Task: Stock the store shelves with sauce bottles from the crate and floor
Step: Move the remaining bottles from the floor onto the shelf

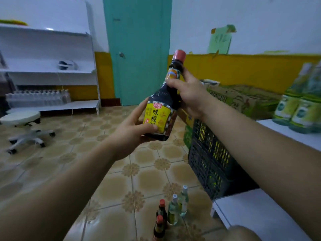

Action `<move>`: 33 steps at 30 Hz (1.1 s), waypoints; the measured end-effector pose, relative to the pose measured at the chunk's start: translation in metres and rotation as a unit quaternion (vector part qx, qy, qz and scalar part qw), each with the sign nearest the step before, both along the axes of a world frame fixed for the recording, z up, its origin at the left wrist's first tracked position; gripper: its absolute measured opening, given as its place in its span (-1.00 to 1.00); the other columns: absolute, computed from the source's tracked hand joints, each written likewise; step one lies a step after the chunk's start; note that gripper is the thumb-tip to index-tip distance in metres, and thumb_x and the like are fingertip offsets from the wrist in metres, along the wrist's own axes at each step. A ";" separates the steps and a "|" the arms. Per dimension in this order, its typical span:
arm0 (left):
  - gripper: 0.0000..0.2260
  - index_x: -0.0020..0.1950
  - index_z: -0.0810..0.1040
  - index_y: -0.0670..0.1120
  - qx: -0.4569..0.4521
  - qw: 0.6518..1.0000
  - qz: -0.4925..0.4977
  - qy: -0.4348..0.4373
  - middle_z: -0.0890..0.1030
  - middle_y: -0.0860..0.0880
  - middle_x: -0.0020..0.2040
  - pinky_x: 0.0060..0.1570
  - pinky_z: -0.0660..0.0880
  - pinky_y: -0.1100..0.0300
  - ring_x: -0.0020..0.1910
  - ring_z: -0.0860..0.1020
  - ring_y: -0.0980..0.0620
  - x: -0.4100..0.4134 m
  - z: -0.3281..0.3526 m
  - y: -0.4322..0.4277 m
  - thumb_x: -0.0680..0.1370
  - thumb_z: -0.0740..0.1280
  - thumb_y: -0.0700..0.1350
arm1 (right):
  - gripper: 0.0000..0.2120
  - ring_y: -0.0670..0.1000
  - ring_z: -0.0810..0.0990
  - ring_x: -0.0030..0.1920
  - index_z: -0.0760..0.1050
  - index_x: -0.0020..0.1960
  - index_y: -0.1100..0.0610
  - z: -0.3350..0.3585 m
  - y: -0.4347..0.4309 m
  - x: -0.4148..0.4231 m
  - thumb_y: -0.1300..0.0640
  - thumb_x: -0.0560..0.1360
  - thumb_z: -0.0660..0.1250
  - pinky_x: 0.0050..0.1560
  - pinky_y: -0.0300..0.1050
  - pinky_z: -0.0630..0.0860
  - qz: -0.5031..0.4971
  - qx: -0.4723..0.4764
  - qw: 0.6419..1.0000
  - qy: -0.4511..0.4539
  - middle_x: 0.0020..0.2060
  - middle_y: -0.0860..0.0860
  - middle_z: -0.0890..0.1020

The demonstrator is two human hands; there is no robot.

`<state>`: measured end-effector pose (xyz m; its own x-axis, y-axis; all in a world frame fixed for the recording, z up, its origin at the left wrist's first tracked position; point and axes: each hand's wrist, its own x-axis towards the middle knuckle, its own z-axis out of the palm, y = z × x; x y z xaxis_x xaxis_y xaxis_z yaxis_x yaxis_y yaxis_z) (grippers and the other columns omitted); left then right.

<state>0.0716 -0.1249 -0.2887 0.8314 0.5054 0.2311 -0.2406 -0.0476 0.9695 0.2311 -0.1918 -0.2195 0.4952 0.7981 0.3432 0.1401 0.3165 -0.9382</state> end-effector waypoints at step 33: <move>-0.67 0.15 0.52 0.00 0.120 0.985 -0.118 -0.037 0.68 0.02 0.01 0.17 0.51 0.08 0.03 0.65 0.00 0.060 0.049 -0.125 0.46 0.39 -0.30 | -0.69 0.02 0.59 0.04 0.30 0.36 -0.02 0.067 -0.180 -0.006 0.02 0.63 0.19 0.18 0.11 0.52 -0.269 -0.114 0.903 -0.315 0.00 0.00 0.59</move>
<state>0.1317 -0.2504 -0.2397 0.8954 0.2231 0.3853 -0.3429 -0.2065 0.9164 0.2253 -0.3721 -0.1523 0.5963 0.5858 0.5489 0.7445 -0.1477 -0.6511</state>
